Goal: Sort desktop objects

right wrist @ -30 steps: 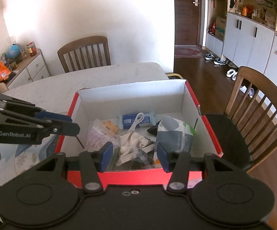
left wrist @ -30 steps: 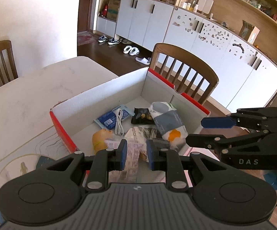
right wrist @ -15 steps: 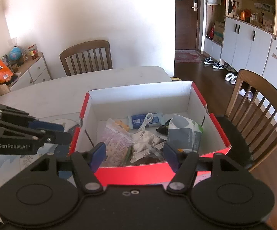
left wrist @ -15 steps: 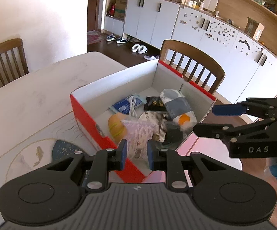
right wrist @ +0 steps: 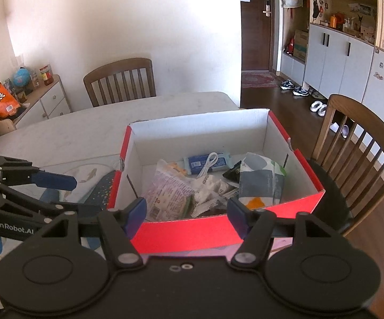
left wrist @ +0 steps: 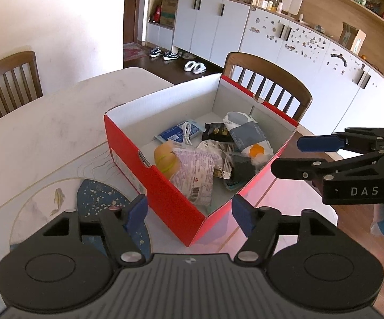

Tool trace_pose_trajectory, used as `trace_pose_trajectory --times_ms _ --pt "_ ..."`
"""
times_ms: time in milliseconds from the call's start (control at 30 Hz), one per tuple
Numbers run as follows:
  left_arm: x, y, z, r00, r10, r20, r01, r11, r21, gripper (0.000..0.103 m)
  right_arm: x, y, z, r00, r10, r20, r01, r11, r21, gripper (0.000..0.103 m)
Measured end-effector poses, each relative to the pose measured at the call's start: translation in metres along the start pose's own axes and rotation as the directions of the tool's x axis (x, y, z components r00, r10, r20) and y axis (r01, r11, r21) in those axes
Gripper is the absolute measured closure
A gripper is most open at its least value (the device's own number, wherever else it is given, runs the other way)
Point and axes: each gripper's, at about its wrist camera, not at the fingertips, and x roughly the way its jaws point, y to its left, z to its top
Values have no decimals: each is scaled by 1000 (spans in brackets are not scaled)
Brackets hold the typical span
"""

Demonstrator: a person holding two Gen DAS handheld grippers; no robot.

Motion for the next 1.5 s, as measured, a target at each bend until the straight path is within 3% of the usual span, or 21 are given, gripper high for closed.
trace_pose_trajectory --times_ms 67,833,1033,1500 --pt "-1 0 -1 1000 0 3 0 1000 -4 24 -2 1 -1 1000 -4 5 4 1000 1 31" --pt "-15 1 -21 999 33 40 -31 999 -40 24 -13 9 -16 1000 -1 30 1 1000 -11 9" --pt "-15 -2 -22 998 57 41 -56 998 -31 24 -16 9 -19 999 9 37 -9 1000 -10 5" --pt "-13 -2 -24 999 32 29 -31 998 -48 24 -18 10 -20 999 13 38 -12 1000 -7 1"
